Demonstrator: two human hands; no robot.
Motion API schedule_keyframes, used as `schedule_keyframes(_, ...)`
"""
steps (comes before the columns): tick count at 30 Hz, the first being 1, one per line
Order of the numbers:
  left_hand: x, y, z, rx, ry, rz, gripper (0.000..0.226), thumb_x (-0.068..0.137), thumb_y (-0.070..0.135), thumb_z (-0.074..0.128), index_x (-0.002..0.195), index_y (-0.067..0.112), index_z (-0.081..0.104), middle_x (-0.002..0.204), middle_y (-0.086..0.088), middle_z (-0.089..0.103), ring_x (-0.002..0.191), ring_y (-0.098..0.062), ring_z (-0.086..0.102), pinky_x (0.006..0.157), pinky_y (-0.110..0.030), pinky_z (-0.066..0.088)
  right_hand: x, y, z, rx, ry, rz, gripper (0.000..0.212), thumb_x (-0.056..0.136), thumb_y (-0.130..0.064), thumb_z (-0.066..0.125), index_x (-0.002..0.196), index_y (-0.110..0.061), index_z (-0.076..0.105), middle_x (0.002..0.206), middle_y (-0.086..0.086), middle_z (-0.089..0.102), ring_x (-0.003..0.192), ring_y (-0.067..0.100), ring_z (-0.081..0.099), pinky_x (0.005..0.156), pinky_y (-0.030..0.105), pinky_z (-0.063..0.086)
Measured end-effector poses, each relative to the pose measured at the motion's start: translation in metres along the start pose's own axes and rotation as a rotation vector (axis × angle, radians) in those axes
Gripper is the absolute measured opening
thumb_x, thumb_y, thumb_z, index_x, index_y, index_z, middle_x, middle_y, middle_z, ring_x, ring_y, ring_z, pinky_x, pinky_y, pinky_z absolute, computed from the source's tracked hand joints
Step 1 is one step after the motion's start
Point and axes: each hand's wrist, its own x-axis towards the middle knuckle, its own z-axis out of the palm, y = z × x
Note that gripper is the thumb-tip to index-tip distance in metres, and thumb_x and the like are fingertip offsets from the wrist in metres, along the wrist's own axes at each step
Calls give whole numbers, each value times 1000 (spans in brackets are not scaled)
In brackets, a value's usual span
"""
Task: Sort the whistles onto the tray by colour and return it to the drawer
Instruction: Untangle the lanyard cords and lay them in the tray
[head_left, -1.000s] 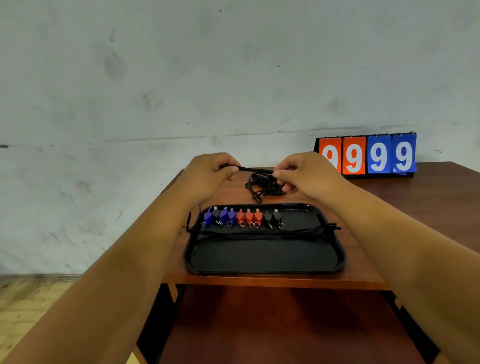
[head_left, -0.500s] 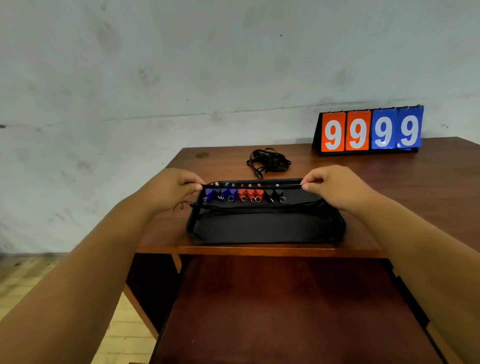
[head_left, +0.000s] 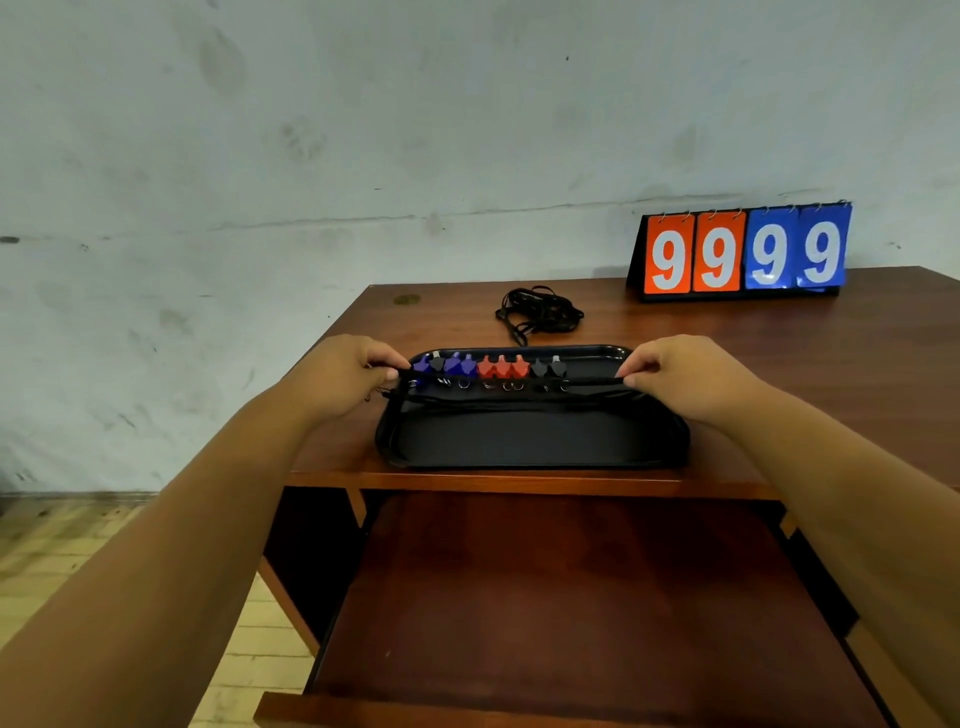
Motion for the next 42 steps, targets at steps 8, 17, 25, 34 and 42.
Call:
schedule_keyframes(8,-5,-1,-2,-34,24,-22,19,102,12,69,100,29,78,93,6,76,87,-15,70,70,-25,49,-5,0,-2,20,5,5,5,101,-25,75,104,-29,75,102,-9,72,99,11,67,90,31,56)
schedule_keyframes(17,-7,-3,-3,-24,43,-51,13,100,16,74,96,28,78,91,8,75,83,-9,67,68,-24,45,-8,-5,-3,41,9,9,6,101,-26,73,103,-31,75,103,-9,72,101,12,67,88,30,54)
schedule_keyframes(25,-7,28,-14,-43,31,14,8,100,32,73,108,32,75,104,15,73,96,0,68,76,-18,46,-11,-45,-25,558,143,56,10,99,-27,76,109,-27,77,96,-4,80,85,14,74,77,32,62)
schedule_keyframes(34,6,153,8,-194,-17,290,26,93,38,81,118,34,73,105,18,75,99,6,69,74,-8,48,-3,-110,-39,750,43,-89,32,94,-19,84,122,-11,70,91,8,84,81,20,81,80,32,67)
schedule_keyframes(42,18,168,20,-235,122,280,7,90,29,82,98,29,82,92,15,78,91,3,70,83,-20,55,-2,-103,-49,852,-71,-50,38,95,-23,81,127,-7,69,101,13,84,96,26,82,98,46,63)
